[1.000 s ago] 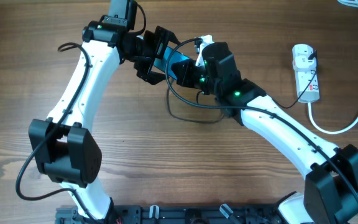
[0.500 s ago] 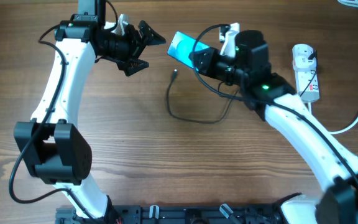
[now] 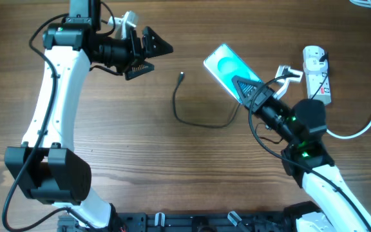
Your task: Plug charger to phone and switch on socket
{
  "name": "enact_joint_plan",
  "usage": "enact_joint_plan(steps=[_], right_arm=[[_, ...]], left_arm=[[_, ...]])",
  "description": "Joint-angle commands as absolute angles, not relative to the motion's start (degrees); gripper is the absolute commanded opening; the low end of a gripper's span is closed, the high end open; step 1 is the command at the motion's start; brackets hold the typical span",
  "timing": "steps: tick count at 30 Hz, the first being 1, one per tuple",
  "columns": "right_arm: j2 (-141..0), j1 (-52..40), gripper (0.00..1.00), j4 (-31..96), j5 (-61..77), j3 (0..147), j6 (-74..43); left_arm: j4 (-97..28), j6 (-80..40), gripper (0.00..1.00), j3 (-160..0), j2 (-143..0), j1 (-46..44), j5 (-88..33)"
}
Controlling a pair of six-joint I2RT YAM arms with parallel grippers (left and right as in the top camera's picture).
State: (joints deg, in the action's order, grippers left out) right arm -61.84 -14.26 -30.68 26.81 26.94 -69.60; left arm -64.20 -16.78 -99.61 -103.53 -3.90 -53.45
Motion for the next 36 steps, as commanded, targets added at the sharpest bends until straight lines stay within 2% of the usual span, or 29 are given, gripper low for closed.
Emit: enact_joint_plan(steps=[1,7,12,19,28,32,36], right_arm=[[-65.6,-17.5,0.04,-39.2,21.0,27.0,-81.7],[-75.9,-25.7,0.04,-54.8,7.3,27.6,-93.5],[-80.5,-26.4,0.04,-55.1,7.2,32.2,-98.3],[-84.6,-27.2,0.04,-52.6,7.5,40.1,-100.7],[-86.0,-29.7,0.04,-50.7,5.4,41.0,-103.7],[-86.0,-30.5,0.04,-50.3,4.2,41.0,-104.5],[-86.0,-30.6,0.04,-50.2,4.3,41.0,-106.7]], left_arm=[[-61.9,-16.2,1.00,-100.4,-102.9,-7.7,-55.9],[-48.0,-28.0,0.98,-97.4,-104.0,-11.7,-56.8],[-40.5,-33.7,0.94,-94.6,-104.0,-12.1,-57.7],[-36.3,-38.2,0.85,-94.4,-104.0,-13.8,-57.6],[-33.6,-47.0,0.61,-94.4,-104.0,-14.5,-52.3],[-32.9,-48.5,0.46,-94.4,-104.0,-14.8,-50.0],[-33.0,-48.5,0.46,-94.4,-104.0,-16.1,-48.1]])
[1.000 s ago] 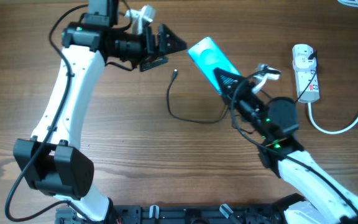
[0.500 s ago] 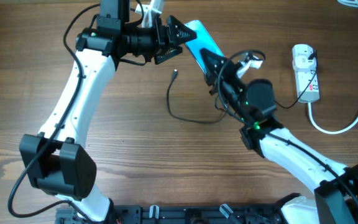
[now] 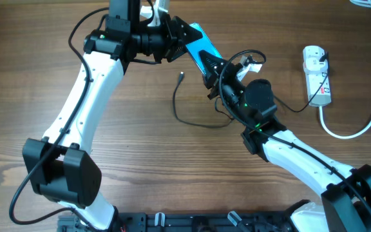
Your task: Plug charger to phone and switch on socket
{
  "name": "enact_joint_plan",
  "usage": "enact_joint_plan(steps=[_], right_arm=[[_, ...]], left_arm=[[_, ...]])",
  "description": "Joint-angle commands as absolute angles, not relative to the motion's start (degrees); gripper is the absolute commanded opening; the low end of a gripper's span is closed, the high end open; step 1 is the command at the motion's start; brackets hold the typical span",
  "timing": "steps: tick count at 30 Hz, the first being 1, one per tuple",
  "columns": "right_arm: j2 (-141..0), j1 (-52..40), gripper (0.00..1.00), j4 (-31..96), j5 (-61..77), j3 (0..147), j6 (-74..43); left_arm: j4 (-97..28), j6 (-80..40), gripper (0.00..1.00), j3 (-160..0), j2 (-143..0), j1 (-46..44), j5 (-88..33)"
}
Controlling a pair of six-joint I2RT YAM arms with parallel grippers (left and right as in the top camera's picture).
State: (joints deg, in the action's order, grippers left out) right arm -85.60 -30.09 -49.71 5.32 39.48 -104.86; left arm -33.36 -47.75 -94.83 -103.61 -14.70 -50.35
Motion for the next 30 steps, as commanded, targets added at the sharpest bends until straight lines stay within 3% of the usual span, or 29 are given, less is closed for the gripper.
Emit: enact_joint_plan(steps=[1,10,16,26,30], right_arm=[[-86.0,-30.6,0.04,-50.1,4.3,41.0,-106.7],[-86.0,-30.6,0.04,-50.1,9.1,41.0,-106.7],[-86.0,-30.6,0.04,-49.8,11.3,41.0,-106.5],[-86.0,-30.6,0.04,-49.9,11.2,41.0,-106.7],[-86.0,-30.6,0.07,-49.9,11.2,41.0,-106.7]], left_arm=[[-33.0,-48.5,0.46,-94.4,-104.0,-16.6,-47.3],[-33.2,-48.5,0.36,-94.4,-104.0,-15.8,-45.9],[-33.8,-48.4,0.35,-94.4,-104.0,-14.3,-45.9],[-33.9,-48.4,0.05,-94.4,-104.0,-14.3,-45.9],[-34.0,-48.4,0.04,-94.4,-104.0,-14.3,-45.4]])
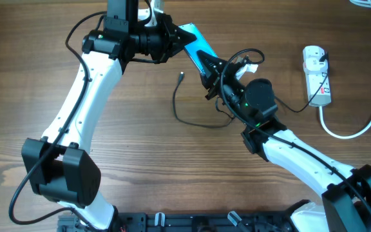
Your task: Plug charger to phone and switch on socket
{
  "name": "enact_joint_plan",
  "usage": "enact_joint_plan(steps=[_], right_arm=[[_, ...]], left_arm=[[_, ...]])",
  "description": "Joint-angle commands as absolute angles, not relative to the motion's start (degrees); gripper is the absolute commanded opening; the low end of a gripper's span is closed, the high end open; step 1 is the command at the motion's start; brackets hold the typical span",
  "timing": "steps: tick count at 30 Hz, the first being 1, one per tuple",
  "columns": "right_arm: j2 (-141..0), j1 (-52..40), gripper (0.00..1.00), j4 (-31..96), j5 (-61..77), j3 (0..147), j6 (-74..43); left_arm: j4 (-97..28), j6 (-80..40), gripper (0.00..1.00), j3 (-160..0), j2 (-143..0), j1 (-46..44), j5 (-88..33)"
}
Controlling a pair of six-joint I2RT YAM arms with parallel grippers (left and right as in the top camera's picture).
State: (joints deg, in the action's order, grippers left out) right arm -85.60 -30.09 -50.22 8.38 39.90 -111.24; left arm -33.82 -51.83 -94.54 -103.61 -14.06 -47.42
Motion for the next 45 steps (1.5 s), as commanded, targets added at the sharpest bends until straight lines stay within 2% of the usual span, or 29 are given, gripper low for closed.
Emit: enact_joint_plan(steps=[1,3,5,7,8,10,13,15,19,22,26,27,31,36,40,45], right_arm=[[-86.0,-30.6,0.11,-49.9,11.2,41.0,-106.7],[-86.0,-30.6,0.19,-49.9,11.2,41.0,-106.7],[-86.0,-30.6,0.31,-49.9,11.2,41.0,-106.7],[-86.0,-30.6,0.48,-49.9,11.2,41.0,-106.7],[-86.0,-30.6,0.60,-49.8,11.2,41.0,-106.7],[-86.0,-30.6,0.72,-48.6,11.2,41.0,-106.1],[-86.0,-30.6,0.82,-44.9,11.2,41.0,-98.7],[-86.0,-30.6,1.00,-42.4,13.5,41.0,-92.5],[-85.9,-30.6,1.00,-32.4,21.7,41.0,-81.6],[-85.9,-30.6,1.00,-15.3,24.0,41.0,-72.4],[-85.9,-30.6,0.96,-13.0,33.0,41.0,-55.4],[-85.9,-30.6,0.96,-12.2,33.1,41.0,-54.5],[-85.9,-30.6,0.98,-1.0,30.5,43.6,-45.8],[-85.9,-30.6,0.99,26.3,17.2,60.2,-33.6],[-86.0,-30.6,0.96,36.2,11.0,71.4,-30.1],[-88.7,-30.6,0.88,40.0,7.5,80.7,-28.8]], left_arm=[[-34.0,-48.4,0.04,-94.4,-104.0,-14.3,-45.2],[-34.0,-48.4,0.04,-94.4,-104.0,-14.3,-45.1],[-34.0,-48.4,0.04,-94.4,-104.0,-14.3,-45.0],[-34.6,-48.2,0.04,-94.4,-104.0,-14.2,-43.1],[-35.6,-48.0,0.04,-94.4,-104.0,-13.9,-41.5],[-37.1,-45.1,0.04,-94.4,-104.0,-12.6,-40.8],[-40.6,-38.6,0.04,-94.4,-104.0,-8.6,-40.8],[-43.7,-34.2,0.04,-94.4,-104.0,-5.7,-40.9],[-52.0,-24.7,0.04,-94.4,-104.0,1.5,-42.0],[-54.8,-11.7,0.04,-94.4,-104.0,6.7,-56.5],[-57.6,-7.2,0.04,-94.4,-104.0,9.3,-60.1],[-58.1,-6.2,0.04,-94.4,-104.0,9.4,-60.7],[-62.3,0.0,0.04,-94.4,-104.0,9.6,-66.3],[-62.4,0.0,0.04,-94.4,-104.0,9.8,-73.0],[-62.4,-0.5,0.04,-94.4,-104.0,10.8,-85.7],[-62.4,-0.6,0.04,-94.4,-104.0,13.7,-86.5]])
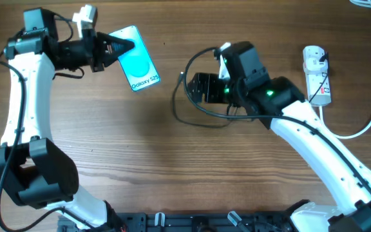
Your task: Plug charger to phone and switch on socket
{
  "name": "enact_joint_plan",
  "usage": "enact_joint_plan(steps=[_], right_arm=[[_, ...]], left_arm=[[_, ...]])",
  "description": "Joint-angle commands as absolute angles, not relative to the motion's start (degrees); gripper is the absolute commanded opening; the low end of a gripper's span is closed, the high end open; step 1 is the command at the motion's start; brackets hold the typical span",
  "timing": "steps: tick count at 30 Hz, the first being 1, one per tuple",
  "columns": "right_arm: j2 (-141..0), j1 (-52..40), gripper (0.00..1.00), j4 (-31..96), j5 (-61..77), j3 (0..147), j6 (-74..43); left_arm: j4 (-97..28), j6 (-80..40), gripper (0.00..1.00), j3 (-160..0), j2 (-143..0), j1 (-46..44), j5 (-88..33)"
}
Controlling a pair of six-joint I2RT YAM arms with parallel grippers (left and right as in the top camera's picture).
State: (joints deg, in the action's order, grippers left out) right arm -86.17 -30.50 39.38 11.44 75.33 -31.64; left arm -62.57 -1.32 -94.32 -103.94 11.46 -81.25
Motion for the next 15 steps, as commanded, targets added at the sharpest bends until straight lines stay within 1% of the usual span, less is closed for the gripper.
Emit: enact_joint_plan(steps=[1,6,7,8,11,14,15], right_arm=[[-90.1,-30.6,0.88,40.8,7.5,82.9,-28.5],[-103.9,-30.6,0.88,47.4,8.4,98.7,-26.8],[-106.5,-30.6,0.97,47.8,9.7,100.6,-26.0],[-108.9,-30.6,0.99,47.5,11.1,101.9,-25.9],[-114.9,-30.6,1.00,45.0,12.5,102.3,-28.2],[-119.4,-30.6,0.99,42.7,12.5,102.3,-33.5],[-120.8,-30.6,0.94,41.8,12.5,102.3,-34.3]], left_arm=[[-62.4,-0.9,0.04,-94.4,-104.0,14.5,-86.5],[-62.4,-2.2,0.04,-94.4,-104.0,18.3,-85.8],[-62.4,-2.2,0.04,-94.4,-104.0,18.8,-85.1],[-62.4,-2.2,0.04,-94.4,-104.0,19.2,-83.3],[-62.7,-4.1,0.04,-94.4,-104.0,19.4,-77.1],[-62.6,-5.4,0.04,-94.4,-104.0,19.4,-72.8],[-62.7,-5.4,0.04,-94.4,-104.0,19.4,-71.7]])
